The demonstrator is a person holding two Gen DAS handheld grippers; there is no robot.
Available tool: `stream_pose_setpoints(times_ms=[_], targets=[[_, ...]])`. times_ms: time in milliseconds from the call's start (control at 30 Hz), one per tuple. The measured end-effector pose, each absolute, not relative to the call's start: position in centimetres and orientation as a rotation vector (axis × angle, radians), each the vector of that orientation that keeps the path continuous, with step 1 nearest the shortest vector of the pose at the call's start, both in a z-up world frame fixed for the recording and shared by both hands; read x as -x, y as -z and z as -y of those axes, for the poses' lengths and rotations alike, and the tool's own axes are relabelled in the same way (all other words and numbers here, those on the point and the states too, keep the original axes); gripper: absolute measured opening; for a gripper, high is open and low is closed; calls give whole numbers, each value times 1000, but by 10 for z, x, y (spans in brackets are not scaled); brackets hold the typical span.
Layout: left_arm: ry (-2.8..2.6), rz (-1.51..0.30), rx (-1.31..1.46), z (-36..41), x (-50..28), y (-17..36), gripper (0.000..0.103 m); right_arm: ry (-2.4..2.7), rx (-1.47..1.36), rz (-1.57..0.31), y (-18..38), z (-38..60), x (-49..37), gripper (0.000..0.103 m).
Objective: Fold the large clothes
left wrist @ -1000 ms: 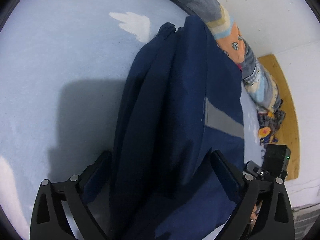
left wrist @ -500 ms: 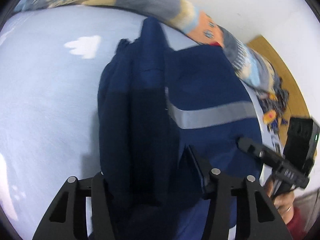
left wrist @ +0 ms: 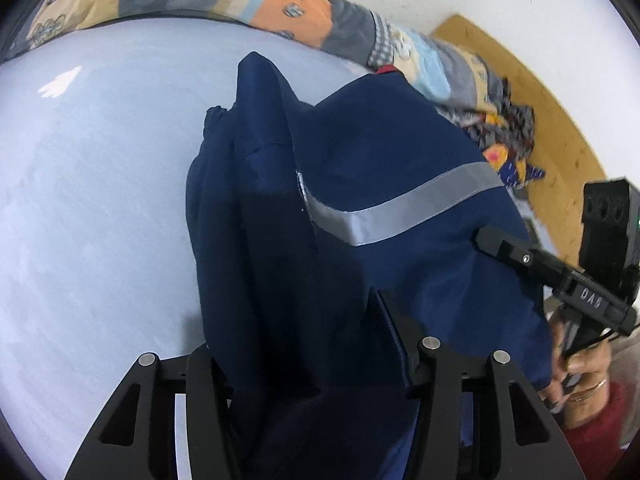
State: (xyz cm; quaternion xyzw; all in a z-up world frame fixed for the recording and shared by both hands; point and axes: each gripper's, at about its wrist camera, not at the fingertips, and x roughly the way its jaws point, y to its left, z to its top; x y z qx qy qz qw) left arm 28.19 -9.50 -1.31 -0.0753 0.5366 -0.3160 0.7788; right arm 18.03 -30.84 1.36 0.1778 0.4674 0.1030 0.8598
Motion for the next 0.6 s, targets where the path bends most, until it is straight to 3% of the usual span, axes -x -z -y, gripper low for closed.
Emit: stream_pose_setpoints(times_ms=[67,100,167,233,367,433,467,500,600], targets=[[630,-1165,122,101,-269,28,55,-194,-376,-1010,-7,322,-164,44],[592,-1165,97,105,-264,36,66,-183,-379,-1035,-2,325,-166,49],[530,-1188,116,101,-258,47,74,-96,-411,-1156,24,338,-166,59],[468,-1186,176,92,-253,44,75,-30,-472,-1249,41,352,-162,61],[342,-1020,78,77,-228,11,75,46,-620,-1139,15,380,-132,62],[316,-929,-21,86,-208,-1,71,36,-568,-1061,-9,375,-112,59],[311,-897,-57,103,-199,-2,71,21,-552,-1043,-14,371,-104,52],[307,-835,-121,123,-181,-3,71,-7,-538,-1028,-19,362,-95,37],[332,-793,-270,152,-155,8,72,-53,-534,-1071,-13,337,-83,18]])
